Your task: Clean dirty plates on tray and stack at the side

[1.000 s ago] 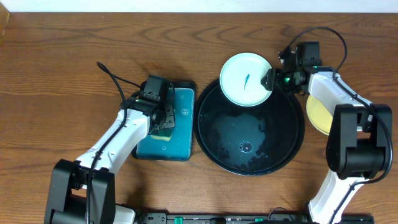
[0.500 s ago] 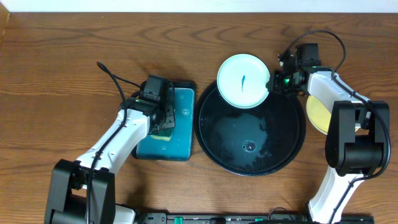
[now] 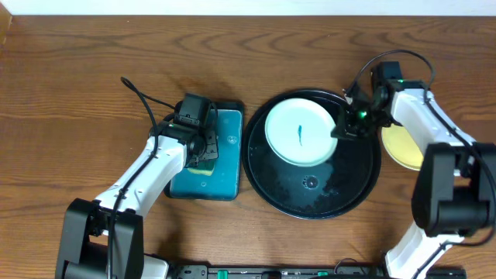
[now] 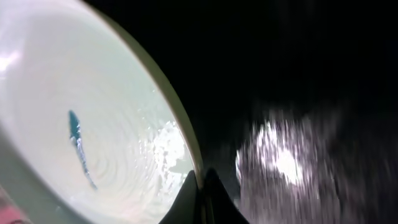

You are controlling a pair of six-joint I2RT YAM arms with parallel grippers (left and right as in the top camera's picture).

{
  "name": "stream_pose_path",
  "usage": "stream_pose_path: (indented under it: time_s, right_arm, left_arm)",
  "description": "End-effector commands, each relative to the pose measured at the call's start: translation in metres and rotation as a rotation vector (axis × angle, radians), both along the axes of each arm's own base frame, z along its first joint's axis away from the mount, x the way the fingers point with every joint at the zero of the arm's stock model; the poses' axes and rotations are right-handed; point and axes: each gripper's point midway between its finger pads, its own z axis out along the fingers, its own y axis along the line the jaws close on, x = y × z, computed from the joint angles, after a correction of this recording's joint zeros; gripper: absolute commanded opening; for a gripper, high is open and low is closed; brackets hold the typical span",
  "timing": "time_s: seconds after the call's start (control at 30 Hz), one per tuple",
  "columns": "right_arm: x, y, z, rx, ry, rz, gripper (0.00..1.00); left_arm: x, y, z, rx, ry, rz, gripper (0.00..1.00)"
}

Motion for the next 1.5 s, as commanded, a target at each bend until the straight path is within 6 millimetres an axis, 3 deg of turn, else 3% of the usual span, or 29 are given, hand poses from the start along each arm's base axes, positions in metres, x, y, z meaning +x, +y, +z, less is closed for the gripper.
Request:
stream_pose_path:
  time_s: [0.0, 0.1, 0.33, 0.5, 0.83, 1.0, 1.1, 1.2, 1.47]
  right_arm:
    - [-0.017, -0.012, -0.002, -0.083, 0.031, 0.046, 0.01]
    - [-0.032, -0.011, -0.015, -0.089, 0.066, 0.055, 0.01]
    - [-0.044, -0.018, -0.047, -0.141, 0.011, -0.010, 0.01]
    - [-0.042, -0.026, -0.044, -0.236, -0.039, -0.004, 0.01]
    - [-0.037, -0.006, -0.036, -0.354, -0.131, 0.082, 0.01]
    - [-0.036, -0.011, -0.037, -0.415, -0.136, 0.070, 0.01]
    - [-0.036, -0.011, -0.037, -0.414, -0.137, 0.070, 0.01]
    - [-0.035, -0.010, -0.037, -0.412, -0.138, 0.068, 0.01]
    - [-0.036, -0.008, -0.037, -0.412, -0.139, 0.074, 0.01]
  left_arm:
    - [-0.001, 0.002, -0.002, 0.012, 0.005, -0.012, 0.07]
    - [-0.002, 0.003, -0.003, 0.012, 0.008, -0.012, 0.07]
    - [-0.003, 0.003, -0.003, 0.014, 0.012, -0.012, 0.07]
    - [-0.003, 0.003, -0.003, 0.014, 0.012, -0.012, 0.07]
    - [0.001, 0.002, 0.000, 0.008, -0.010, -0.011, 0.07]
    - [0.017, -0.005, 0.035, -0.033, -0.140, -0.016, 0.07]
    - [0.024, -0.022, 0.064, -0.115, -0.239, -0.054, 0.07]
    - [0.024, -0.060, 0.094, -0.238, -0.333, -0.151, 0.07]
    - [0.017, -0.128, 0.092, -0.320, -0.358, -0.275, 0.08]
